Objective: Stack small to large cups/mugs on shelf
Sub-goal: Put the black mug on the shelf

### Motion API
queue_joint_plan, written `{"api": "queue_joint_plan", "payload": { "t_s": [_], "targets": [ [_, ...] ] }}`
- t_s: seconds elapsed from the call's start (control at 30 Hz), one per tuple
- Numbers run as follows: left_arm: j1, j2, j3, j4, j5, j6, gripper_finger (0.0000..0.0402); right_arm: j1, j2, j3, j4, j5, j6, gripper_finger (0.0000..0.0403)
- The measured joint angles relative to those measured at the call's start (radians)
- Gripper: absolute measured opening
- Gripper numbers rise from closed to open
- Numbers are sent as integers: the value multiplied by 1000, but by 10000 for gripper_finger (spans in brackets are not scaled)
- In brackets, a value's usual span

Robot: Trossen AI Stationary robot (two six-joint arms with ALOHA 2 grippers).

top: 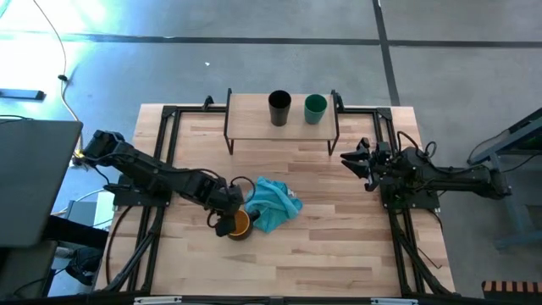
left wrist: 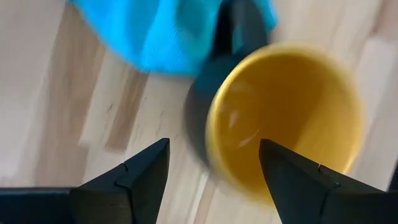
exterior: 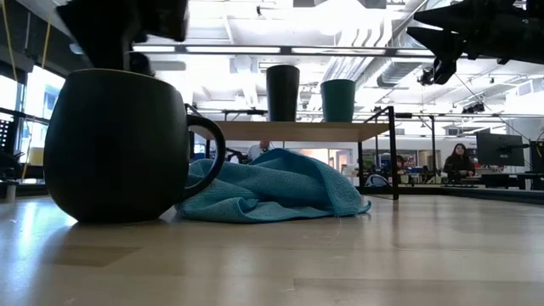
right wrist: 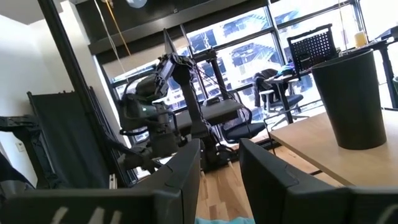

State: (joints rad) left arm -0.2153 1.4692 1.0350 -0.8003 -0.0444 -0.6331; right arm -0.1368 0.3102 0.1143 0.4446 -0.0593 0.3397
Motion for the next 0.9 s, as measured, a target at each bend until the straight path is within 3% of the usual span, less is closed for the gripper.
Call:
{"api": "queue_joint_plan", "payload": {
  "t_s": [0.47, 0.9],
  "targets": [
    [20, 42, 1, 40, 10, 0, 227, 0, -17, 0, -9, 0, 3, 103],
    [21, 44, 0, 45, -4, 21, 68, 0, -17, 0, -18, 0, 1, 103]
  ]
}}
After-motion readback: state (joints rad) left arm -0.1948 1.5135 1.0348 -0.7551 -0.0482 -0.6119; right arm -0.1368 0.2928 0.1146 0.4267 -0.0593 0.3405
